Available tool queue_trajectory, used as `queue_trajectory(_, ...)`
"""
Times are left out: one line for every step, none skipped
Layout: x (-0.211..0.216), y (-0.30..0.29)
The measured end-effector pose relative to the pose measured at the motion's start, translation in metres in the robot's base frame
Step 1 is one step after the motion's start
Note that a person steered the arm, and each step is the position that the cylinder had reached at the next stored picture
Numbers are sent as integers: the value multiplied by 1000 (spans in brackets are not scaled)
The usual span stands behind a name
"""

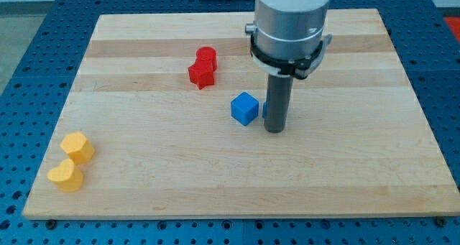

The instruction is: Place the blue cube top right of the yellow hexagon

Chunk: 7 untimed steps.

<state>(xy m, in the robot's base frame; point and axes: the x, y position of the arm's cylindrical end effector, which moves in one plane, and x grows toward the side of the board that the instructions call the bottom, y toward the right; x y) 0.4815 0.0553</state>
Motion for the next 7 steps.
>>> queue_trajectory(-25,1)
queue_trajectory(-33,-1)
queue_trajectory(-32,-14)
queue_trajectory(-27,-32)
queue_trajectory(-18,-45)
queue_trajectory(-16,-63)
queue_trajectory(-12,-89)
